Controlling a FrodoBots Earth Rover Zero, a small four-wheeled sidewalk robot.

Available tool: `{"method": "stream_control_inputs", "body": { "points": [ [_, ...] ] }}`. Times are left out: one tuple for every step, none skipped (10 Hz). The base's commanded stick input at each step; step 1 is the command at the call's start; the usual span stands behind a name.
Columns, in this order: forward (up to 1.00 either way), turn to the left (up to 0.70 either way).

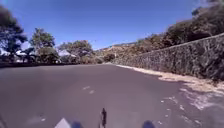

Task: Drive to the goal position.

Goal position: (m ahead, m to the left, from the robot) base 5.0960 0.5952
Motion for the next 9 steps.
{"method": "stream_control_inputs", "body": {
  "points": [
    [0.70,-0.28],
    [0.70,-0.28],
    [0.70,-0.11],
    [0.70,0.00],
    [0.70,0.00],
    [0.70,0.00],
    [0.70,0.00],
    [0.70,0.00],
    [0.70,0.00]
  ]
}}
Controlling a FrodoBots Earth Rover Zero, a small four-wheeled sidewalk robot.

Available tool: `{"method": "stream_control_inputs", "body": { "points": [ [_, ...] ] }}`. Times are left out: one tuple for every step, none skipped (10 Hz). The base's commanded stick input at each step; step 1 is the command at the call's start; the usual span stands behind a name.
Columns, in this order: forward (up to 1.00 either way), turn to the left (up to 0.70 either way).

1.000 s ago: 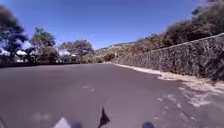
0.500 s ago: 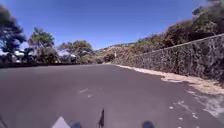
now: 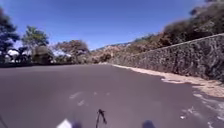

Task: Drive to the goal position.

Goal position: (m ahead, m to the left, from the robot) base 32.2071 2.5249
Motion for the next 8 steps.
{"method": "stream_control_inputs", "body": {
  "points": [
    [0.70,0.00],
    [0.70,0.00],
    [0.70,0.00],
    [0.70,0.00],
    [0.70,0.00],
    [0.70,0.00],
    [0.70,0.00],
    [0.70,0.00]
  ]
}}
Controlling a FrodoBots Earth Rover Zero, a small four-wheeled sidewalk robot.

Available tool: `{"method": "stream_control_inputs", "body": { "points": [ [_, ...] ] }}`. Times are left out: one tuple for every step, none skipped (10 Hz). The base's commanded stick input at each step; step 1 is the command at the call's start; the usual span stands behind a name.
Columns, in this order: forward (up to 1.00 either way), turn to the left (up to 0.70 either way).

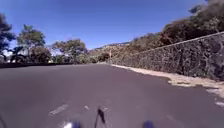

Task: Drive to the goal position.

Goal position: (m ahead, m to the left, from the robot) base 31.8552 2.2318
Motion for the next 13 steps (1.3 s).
{"method": "stream_control_inputs", "body": {
  "points": [
    [0.70,0.00],
    [0.70,0.00],
    [0.70,0.00],
    [0.70,0.00],
    [0.70,0.00],
    [0.70,0.00],
    [0.70,0.00],
    [0.70,0.00],
    [0.70,0.00],
    [0.70,0.00],
    [0.70,0.00],
    [0.70,0.00],
    [0.70,0.00]
  ]
}}
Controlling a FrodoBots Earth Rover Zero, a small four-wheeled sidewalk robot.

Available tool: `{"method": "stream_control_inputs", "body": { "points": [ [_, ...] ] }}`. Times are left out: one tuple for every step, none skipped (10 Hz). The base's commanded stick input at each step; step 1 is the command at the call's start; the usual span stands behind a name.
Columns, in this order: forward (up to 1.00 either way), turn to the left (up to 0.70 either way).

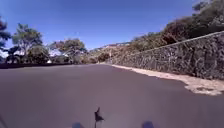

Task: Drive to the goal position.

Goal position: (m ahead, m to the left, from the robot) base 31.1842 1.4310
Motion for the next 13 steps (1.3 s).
{"method": "stream_control_inputs", "body": {
  "points": [
    [0.70,0.00],
    [0.70,0.00],
    [0.70,0.00],
    [0.70,0.00],
    [0.70,0.00],
    [0.70,0.00],
    [0.70,0.00],
    [0.70,0.00],
    [0.70,0.00],
    [0.70,0.00],
    [0.70,0.00],
    [0.70,0.00],
    [0.70,0.00]
  ]
}}
